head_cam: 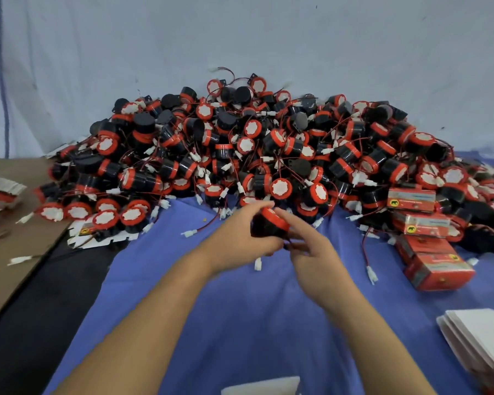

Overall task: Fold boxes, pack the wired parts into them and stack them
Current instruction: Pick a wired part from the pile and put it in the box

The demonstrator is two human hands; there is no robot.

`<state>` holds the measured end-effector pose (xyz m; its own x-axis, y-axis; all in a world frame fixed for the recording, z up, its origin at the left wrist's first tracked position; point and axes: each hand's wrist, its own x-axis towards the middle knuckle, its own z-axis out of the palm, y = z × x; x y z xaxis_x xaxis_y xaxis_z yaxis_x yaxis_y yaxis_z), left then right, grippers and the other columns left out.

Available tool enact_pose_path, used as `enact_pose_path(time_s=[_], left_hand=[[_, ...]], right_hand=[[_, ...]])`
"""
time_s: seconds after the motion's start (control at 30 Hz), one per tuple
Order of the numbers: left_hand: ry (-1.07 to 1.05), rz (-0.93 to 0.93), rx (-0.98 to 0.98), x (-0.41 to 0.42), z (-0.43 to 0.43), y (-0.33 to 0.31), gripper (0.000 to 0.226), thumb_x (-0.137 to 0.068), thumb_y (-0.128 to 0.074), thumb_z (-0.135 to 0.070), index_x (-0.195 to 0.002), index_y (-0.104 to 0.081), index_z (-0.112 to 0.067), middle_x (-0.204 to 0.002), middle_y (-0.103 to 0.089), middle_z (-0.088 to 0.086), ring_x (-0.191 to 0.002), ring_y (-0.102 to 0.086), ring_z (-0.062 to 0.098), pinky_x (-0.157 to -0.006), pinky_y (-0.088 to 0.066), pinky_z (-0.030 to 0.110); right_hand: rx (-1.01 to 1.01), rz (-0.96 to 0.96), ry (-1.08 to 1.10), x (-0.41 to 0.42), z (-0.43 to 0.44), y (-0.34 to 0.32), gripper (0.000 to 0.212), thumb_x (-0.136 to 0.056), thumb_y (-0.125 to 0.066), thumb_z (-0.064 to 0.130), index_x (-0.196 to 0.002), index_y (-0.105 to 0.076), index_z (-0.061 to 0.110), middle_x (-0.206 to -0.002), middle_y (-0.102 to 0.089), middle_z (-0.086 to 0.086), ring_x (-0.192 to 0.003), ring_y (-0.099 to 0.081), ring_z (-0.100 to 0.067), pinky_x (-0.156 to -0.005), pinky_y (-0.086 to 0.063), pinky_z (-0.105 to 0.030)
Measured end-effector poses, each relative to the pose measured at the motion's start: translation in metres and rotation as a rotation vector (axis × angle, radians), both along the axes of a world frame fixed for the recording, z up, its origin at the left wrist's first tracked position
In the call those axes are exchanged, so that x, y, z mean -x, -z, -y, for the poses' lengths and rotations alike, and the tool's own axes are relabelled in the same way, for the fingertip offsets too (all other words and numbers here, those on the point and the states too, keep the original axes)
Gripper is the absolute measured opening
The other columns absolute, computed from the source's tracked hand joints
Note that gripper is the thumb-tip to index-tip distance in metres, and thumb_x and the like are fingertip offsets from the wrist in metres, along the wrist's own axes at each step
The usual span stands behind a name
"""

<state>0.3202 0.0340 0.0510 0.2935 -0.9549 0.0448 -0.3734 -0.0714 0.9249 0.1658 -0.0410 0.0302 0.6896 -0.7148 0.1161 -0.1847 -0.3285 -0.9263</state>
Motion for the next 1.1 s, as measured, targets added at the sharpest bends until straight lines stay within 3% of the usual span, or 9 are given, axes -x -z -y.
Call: enact_pose_path(time_s=[0.17, 0.23, 0.33, 0.43, 0.53, 0.63, 0.77, 0.93, 1.1], left_hand=[[-0.238, 0.043, 0.168, 0.031, -0.083, -0.059, 0.051, -0.077, -0.085, -0.018, -0.117, -0.059, -0.035, -0.118, -0.066, -0.014, -0.101, -0.070, 0.007, -0.085, -0.057, 0.024], [-0.343, 0.076, 0.251, 0.048, -0.122, -0.066, 0.055, -0.073, -0.088, -0.017, -0.116, -0.058, -0.036, -0.117, -0.067, -0.019, -0.107, -0.065, 0.001, -0.086, -0.051, 0.017], [-0.393, 0.101, 0.254, 0.081, -0.168, -0.061, 0.060, -0.066, -0.092, -0.023, -0.114, -0.057, -0.035, -0.117, -0.067, -0.021, -0.111, -0.062, -0.001, -0.090, -0.048, 0.026], [-0.429, 0.098, 0.218, 0.112, -0.193, -0.041, 0.065, -0.060, -0.094, -0.031, -0.113, -0.056, -0.033, -0.112, -0.069, -0.018, -0.104, -0.065, 0.003, -0.091, -0.051, 0.032], [-0.415, 0.180, 0.188, 0.140, -0.205, -0.019, 0.073, -0.060, -0.094, -0.038, -0.117, -0.049, -0.041, -0.111, -0.066, -0.027, -0.101, -0.063, 0.000, -0.085, -0.048, 0.017], [-0.418, 0.367, 0.184, 0.154, -0.205, 0.001, 0.061, -0.063, -0.092, -0.039, -0.107, -0.050, -0.042, -0.109, -0.057, -0.025, -0.101, -0.057, -0.001, -0.078, -0.044, 0.011], [-0.375, 0.601, 0.111, 0.159, -0.201, 0.023, 0.049, -0.071, -0.087, -0.037, -0.101, -0.048, -0.038, -0.110, -0.047, -0.021, -0.095, -0.053, 0.006, -0.079, -0.047, 0.026], [-0.295, 0.944, 0.040, 0.161, -0.202, 0.046, 0.044, -0.070, -0.085, -0.040, -0.099, -0.053, -0.030, -0.114, -0.058, -0.017, -0.100, -0.055, 0.017, -0.078, -0.042, 0.029], [-0.289, 1.154, -0.024, 0.160, -0.202, 0.071, 0.049, -0.076, -0.081, -0.047, -0.117, -0.062, -0.028, -0.124, -0.059, -0.010, -0.112, -0.056, 0.021, -0.082, -0.046, 0.033]], right_hand=[[0.649, -0.253, 0.279, 0.057, -0.026, -0.052, 0.072, -0.096, -0.061, 0.036, -0.150, -0.019, 0.060, -0.118, -0.057, 0.012, -0.113, -0.050, -0.020, -0.105, -0.039, -0.051], [0.323, -0.048, 0.385, 0.086, -0.036, -0.062, 0.059, -0.090, -0.069, 0.044, -0.144, -0.045, 0.045, -0.118, -0.057, 0.003, -0.112, -0.054, -0.020, -0.096, -0.047, -0.041], [-0.396, 0.378, 0.092, 0.117, -0.062, -0.069, 0.040, -0.078, -0.074, 0.036, -0.115, -0.072, 0.021, -0.104, -0.068, -0.002, -0.089, -0.065, -0.014, -0.071, -0.054, -0.024], [-0.452, 0.511, -0.087, 0.133, -0.088, -0.072, 0.025, -0.077, -0.071, 0.023, -0.100, -0.078, 0.017, -0.086, -0.068, -0.001, -0.077, -0.066, -0.008, -0.068, -0.055, -0.017], [-0.357, 0.571, -0.029, 0.136, -0.107, -0.074, 0.006, -0.086, -0.068, 0.013, -0.090, -0.072, 0.013, -0.077, -0.070, -0.002, -0.074, -0.070, -0.011, -0.072, -0.056, -0.017], [-0.208, 0.515, 0.106, 0.134, -0.122, -0.069, 0.007, -0.097, -0.063, 0.005, -0.096, -0.063, 0.012, -0.079, -0.072, -0.006, -0.076, -0.074, -0.017, -0.074, -0.058, -0.022], [-0.128, 0.417, 0.086, 0.126, -0.137, -0.055, 0.009, -0.101, -0.059, 0.016, -0.098, -0.055, 0.009, -0.088, -0.075, -0.010, -0.082, -0.074, -0.023, -0.074, -0.060, -0.029], [-0.080, 0.141, 0.052, 0.117, -0.147, -0.031, 0.011, -0.097, -0.066, 0.022, -0.093, -0.058, 0.014, -0.087, -0.073, -0.010, -0.084, -0.069, -0.036, -0.083, -0.056, -0.055], [0.090, -0.080, 0.079, 0.114, -0.144, -0.017, 0.014, -0.091, -0.070, 0.017, -0.084, -0.065, 0.028, -0.086, -0.070, 0.010, -0.076, -0.066, -0.010, -0.062, -0.048, -0.018]])
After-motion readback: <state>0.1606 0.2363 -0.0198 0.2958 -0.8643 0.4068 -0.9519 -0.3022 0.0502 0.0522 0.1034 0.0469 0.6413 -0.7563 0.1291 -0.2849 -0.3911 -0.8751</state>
